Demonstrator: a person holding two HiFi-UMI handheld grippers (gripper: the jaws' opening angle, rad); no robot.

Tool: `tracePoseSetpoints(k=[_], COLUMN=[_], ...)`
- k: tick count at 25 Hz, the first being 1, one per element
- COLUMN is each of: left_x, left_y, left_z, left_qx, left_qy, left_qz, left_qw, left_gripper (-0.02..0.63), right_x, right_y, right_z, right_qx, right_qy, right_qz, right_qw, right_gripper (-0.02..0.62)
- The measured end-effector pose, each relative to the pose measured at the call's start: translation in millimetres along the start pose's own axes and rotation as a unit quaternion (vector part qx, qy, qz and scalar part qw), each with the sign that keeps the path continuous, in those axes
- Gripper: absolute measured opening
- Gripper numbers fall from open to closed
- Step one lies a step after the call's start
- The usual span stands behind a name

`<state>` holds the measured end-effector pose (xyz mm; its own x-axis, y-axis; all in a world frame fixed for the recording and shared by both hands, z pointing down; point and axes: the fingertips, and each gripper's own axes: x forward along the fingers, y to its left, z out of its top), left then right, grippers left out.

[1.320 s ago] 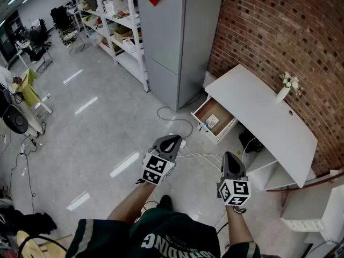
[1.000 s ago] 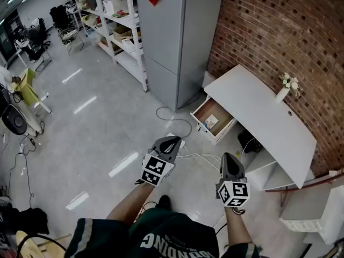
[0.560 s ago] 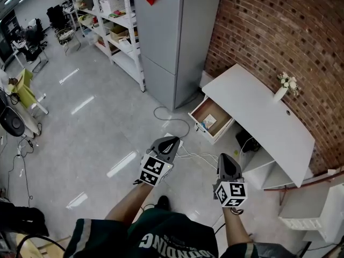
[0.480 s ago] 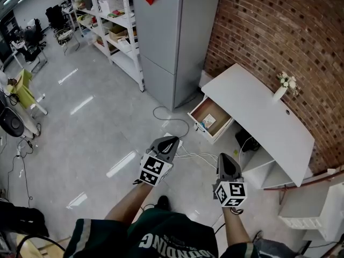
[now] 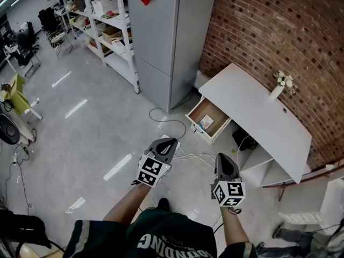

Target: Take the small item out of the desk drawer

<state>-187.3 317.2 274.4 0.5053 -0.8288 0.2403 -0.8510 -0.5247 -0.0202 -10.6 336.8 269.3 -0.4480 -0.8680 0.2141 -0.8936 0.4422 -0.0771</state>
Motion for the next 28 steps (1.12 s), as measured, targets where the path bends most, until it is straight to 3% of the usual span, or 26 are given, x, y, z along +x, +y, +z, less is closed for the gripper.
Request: tracePoseSetpoints(k=[11, 28], left_x=[6, 76], left_y=[10, 18], left_z=[-7, -14], left_qx=[0.001, 0.007], left_qy=[-0.004, 0.015], left_qz=[-0.024, -0.057], left_qw=[0.9997, 0.9982], left_gripper=[0.015, 0.015], right_x=[1, 50], right_y=[15, -29], right_z=[-11, -20], right_qx=[0.008, 0.03], right_qy=[0.007, 0.014], right_qz=[-0.026, -0.043], right_qw=[1.0, 0.999], right_gripper=[0.025, 0.025])
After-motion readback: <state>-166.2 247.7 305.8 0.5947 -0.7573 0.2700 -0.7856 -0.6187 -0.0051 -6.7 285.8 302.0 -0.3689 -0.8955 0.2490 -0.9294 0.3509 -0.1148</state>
